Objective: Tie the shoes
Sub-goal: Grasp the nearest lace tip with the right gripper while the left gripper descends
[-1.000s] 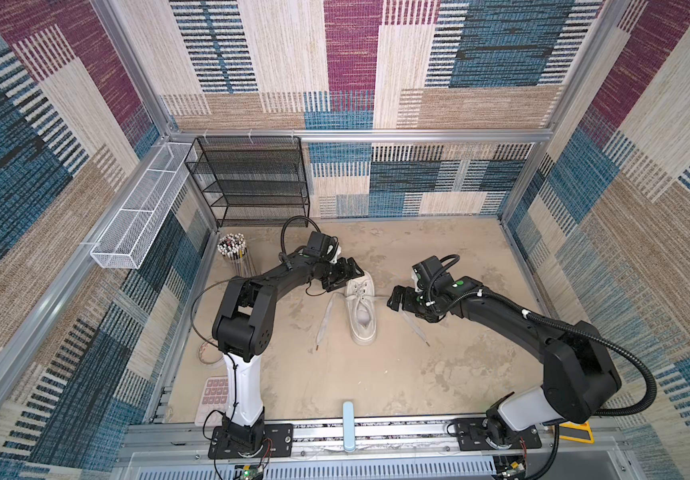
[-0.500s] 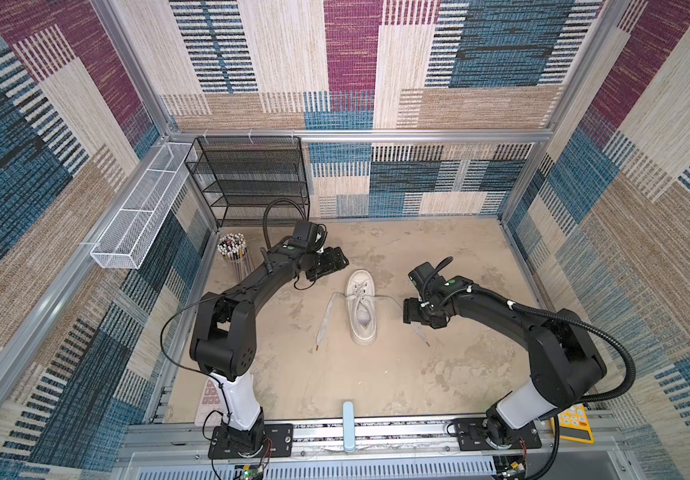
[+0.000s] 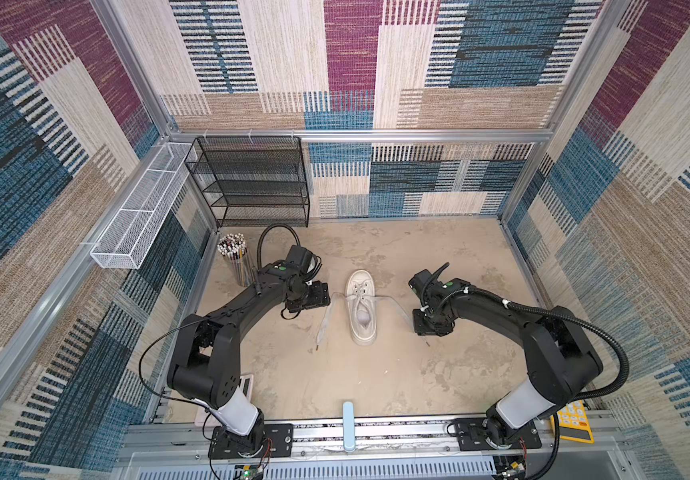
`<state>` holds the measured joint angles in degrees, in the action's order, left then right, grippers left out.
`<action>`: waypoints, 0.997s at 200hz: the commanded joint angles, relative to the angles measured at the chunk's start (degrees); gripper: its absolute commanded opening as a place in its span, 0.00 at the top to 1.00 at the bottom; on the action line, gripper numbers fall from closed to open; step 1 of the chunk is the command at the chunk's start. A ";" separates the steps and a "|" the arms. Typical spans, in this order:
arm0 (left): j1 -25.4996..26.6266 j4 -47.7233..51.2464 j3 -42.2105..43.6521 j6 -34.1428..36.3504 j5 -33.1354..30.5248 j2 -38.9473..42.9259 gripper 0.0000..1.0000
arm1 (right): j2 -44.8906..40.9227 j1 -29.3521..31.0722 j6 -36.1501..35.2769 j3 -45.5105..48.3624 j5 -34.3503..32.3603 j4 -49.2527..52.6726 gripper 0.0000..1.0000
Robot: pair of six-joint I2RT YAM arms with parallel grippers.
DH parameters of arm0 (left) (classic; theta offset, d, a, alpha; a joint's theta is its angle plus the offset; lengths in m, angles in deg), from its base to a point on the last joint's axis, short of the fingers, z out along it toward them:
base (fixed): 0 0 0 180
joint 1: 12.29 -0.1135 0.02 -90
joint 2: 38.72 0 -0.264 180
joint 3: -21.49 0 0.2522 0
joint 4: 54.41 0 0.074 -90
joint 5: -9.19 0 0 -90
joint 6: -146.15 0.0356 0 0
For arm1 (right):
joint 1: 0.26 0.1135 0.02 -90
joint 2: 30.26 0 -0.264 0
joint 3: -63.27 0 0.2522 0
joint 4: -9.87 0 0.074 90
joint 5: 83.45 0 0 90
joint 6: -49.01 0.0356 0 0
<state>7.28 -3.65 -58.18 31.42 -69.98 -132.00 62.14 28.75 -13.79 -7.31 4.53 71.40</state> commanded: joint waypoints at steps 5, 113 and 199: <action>0.09 1.98 1.36 1.93 -1.24 0.74 0.22 | 0.40 0.22 -0.66 0.29 0.78 0.15 0.67; 2.23 4.69 4.38 3.70 -6.35 0.40 0.28 | 2.40 0.83 -1.36 1.49 2.07 -2.98 0.94; 3.00 4.66 4.26 3.99 -6.11 -2.69 0.30 | -10.63 0.87 -0.42 -7.40 14.06 -4.82 1.00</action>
<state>10.28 0.41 -53.96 33.80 -75.92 -134.32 53.58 29.45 -15.01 -10.96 12.20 69.00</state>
